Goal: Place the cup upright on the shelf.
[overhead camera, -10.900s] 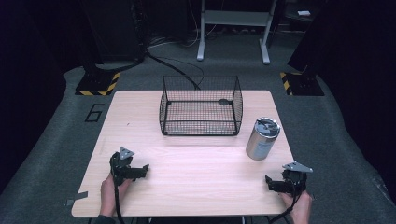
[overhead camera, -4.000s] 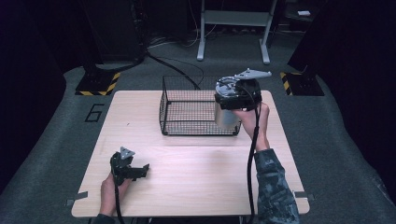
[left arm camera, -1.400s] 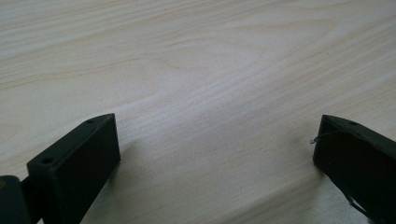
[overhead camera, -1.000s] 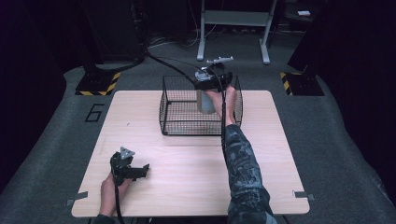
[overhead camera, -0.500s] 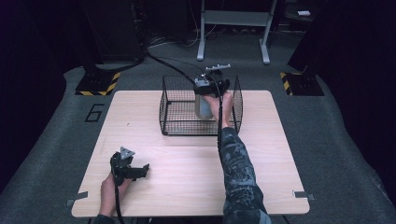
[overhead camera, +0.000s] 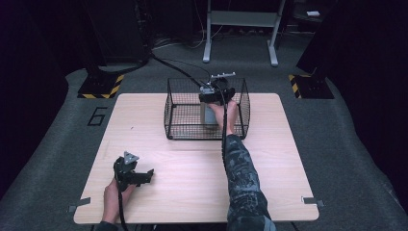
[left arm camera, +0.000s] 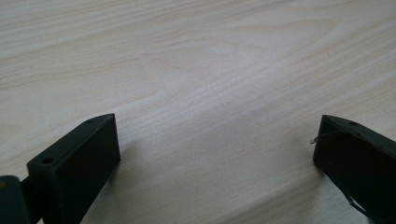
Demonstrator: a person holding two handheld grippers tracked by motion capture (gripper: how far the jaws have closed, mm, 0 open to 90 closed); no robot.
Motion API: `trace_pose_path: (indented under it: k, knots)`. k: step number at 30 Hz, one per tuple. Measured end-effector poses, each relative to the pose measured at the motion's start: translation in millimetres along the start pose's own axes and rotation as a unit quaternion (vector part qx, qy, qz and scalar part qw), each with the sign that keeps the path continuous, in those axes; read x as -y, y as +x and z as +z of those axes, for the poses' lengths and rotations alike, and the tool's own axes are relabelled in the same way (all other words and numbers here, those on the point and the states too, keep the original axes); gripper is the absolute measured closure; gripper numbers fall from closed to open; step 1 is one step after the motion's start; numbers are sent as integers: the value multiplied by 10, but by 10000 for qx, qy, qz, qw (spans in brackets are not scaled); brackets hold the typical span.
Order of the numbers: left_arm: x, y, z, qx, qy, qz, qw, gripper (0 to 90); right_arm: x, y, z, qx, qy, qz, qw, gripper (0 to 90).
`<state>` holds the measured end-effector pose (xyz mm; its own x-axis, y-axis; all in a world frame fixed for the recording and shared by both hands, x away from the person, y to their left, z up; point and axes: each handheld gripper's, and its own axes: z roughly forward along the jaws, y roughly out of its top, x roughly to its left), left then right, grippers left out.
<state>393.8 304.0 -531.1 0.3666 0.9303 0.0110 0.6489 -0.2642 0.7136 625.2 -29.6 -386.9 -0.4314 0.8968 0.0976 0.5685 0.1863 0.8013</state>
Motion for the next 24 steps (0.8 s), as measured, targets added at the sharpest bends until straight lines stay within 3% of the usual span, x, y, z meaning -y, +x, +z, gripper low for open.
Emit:
trace_pose_path:
  k: [15, 22, 23, 24]
  knots:
    - [-1, 2, 2, -7, -14, 11, 10000, 4, 72, 13, 91, 29, 91, 33, 9999, 33]
    - [-1, 2, 2, -7, -12, 12, 10000, 4, 126, 28, 75, 20, 32, -69, 10000, 32]
    - [-1, 2, 2, -7, -13, 11, 10000, 4, 172, 47, 57, 10, 9, -223, 9998, 32]
    - [-1, 2, 2, -8, -13, 12, 10000, 4, 172, 47, 57, 10, 9, -223, 9998, 32]
